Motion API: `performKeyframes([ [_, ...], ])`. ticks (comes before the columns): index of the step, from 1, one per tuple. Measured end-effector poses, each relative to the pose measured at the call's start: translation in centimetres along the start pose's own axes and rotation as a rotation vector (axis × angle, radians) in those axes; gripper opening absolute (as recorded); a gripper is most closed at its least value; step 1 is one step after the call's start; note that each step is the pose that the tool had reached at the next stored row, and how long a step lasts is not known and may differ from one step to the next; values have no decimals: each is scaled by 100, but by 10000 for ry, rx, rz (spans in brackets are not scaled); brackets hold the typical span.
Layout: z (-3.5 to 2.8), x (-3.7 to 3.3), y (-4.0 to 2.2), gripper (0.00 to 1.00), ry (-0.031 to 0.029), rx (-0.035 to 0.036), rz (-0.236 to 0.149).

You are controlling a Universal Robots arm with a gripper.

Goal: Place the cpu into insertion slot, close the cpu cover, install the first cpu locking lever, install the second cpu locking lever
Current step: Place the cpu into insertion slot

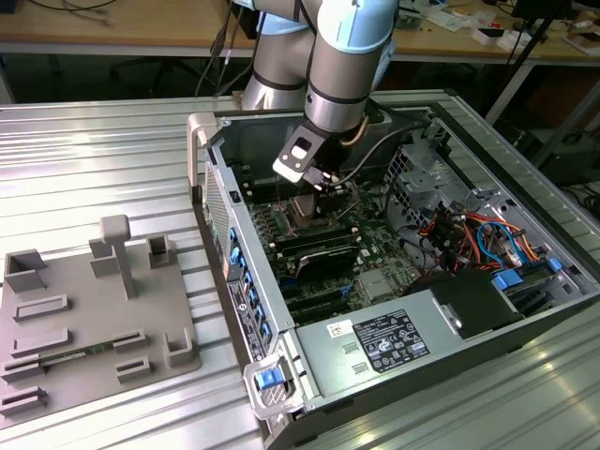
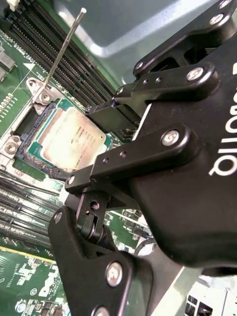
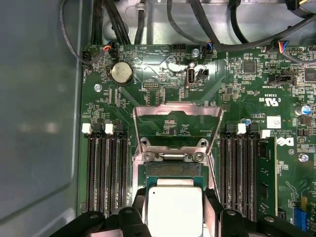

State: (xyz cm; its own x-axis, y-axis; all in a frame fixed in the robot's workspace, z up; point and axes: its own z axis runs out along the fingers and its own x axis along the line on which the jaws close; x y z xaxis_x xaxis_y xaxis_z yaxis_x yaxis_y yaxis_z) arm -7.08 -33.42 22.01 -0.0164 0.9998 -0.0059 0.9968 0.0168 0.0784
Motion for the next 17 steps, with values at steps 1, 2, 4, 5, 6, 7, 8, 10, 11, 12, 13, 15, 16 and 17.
performKeyframes([
  [1, 26, 11, 1, 55, -59, 8, -6],
  [2, 41, 15, 5, 55, -90, 24, -9],
  [4, 61, 15, 5, 55, -114, 37, 0],
  [5, 71, 15, 5, 55, -126, 43, 10],
  [6, 83, 16, 4, 55, -138, 49, 24],
  [7, 94, 17, 4, 55, -147, 59, 44],
  [8, 99, 18, 3, 55, -154, 66, 65],
  [10, 103, 20, 3, 55, -162, 74, 111],
  [11, 104, 20, 3, 55, -168, 74, 126],
  [12, 105, 20, 3, 55, -172, 74, 142],
  [13, 105, 20, 3, 55, -173, 73, 143],
  [15, 106, 20, 2, 55, -174, 73, 144],
  [16, 109, 21, 3, 55, -172, 71, 145],
  [17, 115, 21, 7, 55, -174, 70, 145],
])
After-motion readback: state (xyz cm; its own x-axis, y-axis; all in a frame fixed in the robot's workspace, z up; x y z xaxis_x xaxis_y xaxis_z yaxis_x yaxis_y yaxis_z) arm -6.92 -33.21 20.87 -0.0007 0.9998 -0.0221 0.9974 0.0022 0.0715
